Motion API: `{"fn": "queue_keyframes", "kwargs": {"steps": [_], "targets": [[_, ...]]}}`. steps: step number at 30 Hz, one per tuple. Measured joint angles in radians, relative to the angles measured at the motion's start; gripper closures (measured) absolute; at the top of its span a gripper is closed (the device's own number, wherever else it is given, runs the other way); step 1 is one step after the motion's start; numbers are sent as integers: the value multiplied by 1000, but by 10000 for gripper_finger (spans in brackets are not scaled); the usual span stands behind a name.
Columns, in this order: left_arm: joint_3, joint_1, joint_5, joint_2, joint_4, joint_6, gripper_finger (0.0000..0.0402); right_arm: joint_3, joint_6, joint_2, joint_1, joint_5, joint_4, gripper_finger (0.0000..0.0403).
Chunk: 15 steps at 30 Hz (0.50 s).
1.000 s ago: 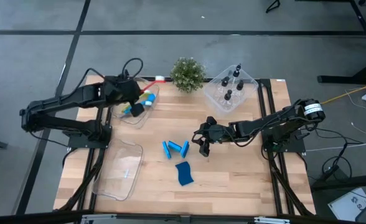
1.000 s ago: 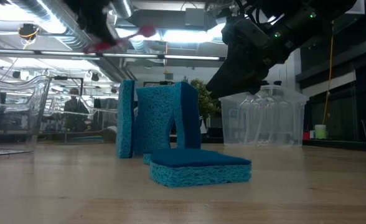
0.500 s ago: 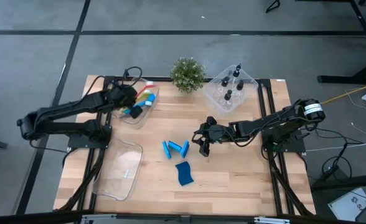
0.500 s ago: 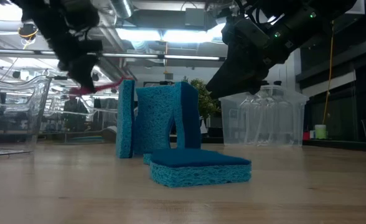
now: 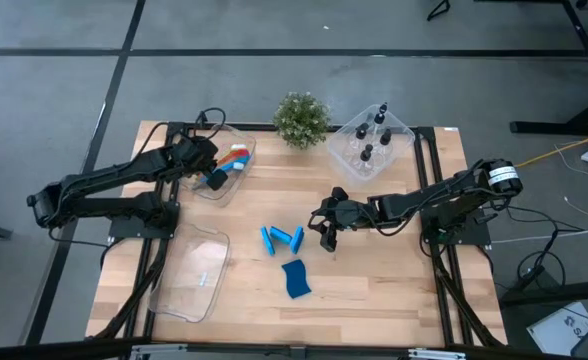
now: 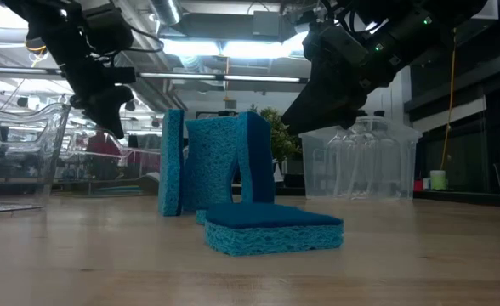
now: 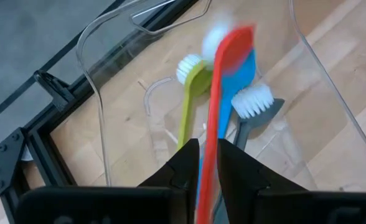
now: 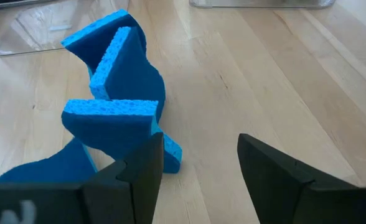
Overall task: Pick & Place Kitchen Sink Supplies
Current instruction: Put the orange dish brush into the top transparent bin, then move the bottom transparent bin to the center of the table
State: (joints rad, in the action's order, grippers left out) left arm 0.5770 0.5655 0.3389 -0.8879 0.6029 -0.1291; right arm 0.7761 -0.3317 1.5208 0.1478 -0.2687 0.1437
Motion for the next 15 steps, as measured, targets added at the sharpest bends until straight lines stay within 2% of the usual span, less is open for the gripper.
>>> {"fn": "queue_keyframes", "kwargs": {"steps": [10, 15], "targets": [[0, -5, -2, 5, -11, -6, 313, 0, 0, 0, 0, 0, 0, 198], [23, -40, -78, 37, -51, 28, 310, 0, 0, 0, 0, 0, 0, 198]]}}
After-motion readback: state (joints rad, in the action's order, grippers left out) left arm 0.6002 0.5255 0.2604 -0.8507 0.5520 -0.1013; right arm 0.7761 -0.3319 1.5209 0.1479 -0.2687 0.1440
